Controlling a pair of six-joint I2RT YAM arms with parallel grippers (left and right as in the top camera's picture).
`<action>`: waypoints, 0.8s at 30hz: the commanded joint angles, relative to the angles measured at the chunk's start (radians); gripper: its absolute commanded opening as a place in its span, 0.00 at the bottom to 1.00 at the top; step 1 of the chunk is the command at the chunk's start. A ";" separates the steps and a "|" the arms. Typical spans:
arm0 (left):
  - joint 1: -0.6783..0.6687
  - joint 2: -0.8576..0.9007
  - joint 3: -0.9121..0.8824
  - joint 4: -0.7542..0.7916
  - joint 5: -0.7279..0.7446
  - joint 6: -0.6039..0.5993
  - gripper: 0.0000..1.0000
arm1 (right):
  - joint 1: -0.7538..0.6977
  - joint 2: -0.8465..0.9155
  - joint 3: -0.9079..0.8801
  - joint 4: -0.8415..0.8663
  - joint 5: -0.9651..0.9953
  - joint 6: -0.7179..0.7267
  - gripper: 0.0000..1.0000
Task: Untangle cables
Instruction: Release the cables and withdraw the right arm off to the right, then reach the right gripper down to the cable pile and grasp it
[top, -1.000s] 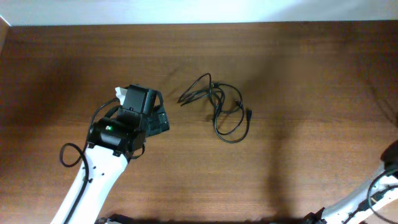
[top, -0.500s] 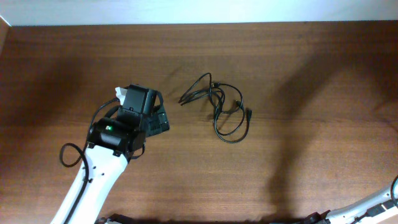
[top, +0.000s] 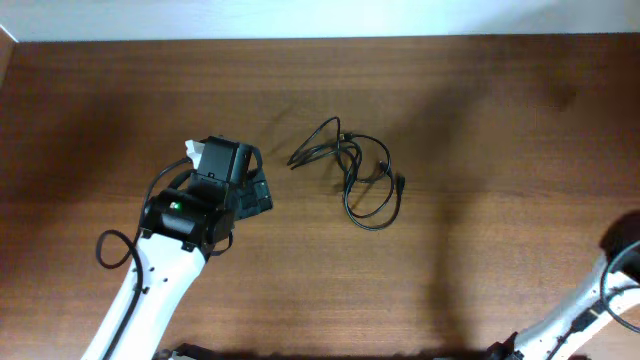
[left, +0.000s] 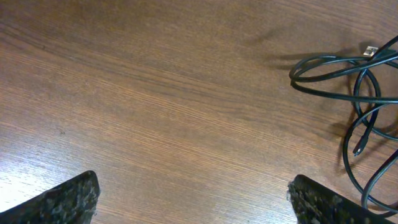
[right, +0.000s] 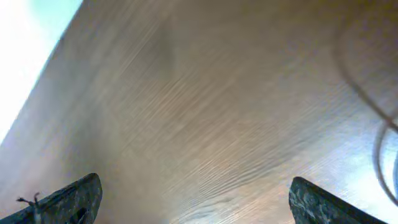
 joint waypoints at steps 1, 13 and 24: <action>0.002 -0.012 0.000 0.001 -0.017 -0.014 0.99 | 0.166 -0.010 -0.001 -0.016 0.075 -0.065 0.95; 0.002 -0.012 0.000 0.001 -0.017 -0.014 0.99 | 0.693 -0.014 -0.013 -0.227 0.163 -0.021 0.85; 0.002 -0.012 0.000 0.001 -0.017 -0.014 0.99 | 0.873 -0.174 -0.306 -0.227 0.209 -0.022 0.85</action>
